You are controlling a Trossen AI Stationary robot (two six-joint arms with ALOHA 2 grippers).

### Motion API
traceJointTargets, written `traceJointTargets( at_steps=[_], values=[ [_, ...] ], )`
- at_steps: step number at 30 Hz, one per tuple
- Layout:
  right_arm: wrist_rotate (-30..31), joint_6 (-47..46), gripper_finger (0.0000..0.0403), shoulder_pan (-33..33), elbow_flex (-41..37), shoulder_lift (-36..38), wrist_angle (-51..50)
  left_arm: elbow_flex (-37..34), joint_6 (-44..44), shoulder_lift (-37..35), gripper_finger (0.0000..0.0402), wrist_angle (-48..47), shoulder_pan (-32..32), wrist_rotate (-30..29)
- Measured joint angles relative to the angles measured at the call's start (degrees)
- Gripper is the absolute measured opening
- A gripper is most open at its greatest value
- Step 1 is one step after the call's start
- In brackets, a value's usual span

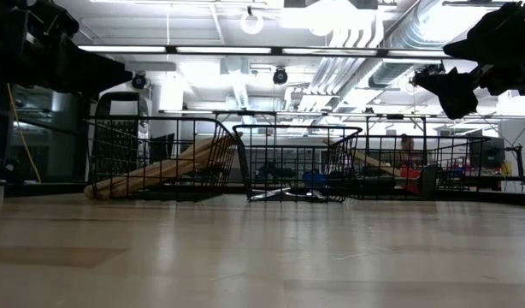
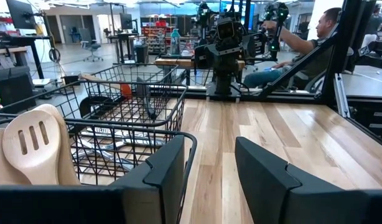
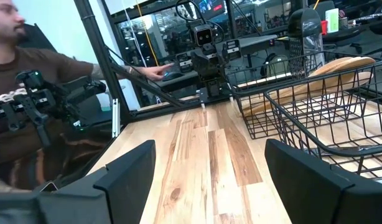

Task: Pick & Place Kitchen Items
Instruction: Return to Home Position

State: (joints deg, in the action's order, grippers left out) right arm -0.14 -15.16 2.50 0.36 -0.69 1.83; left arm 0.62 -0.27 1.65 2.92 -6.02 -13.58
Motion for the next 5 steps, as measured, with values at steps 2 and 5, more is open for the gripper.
traceJointTargets(
  at_steps=[2,5],
  values=[
    [0.0,0.0,0.0295,0.0,0.0,0.0,0.0,0.0,0.0,0.0,0.0141,0.0,0.0,0.0],
    [0.0,0.0,0.0295,0.0,0.0,0.0,0.0,0.0,0.0,0.0,0.0141,0.0,0.0,0.0]
  ],
)
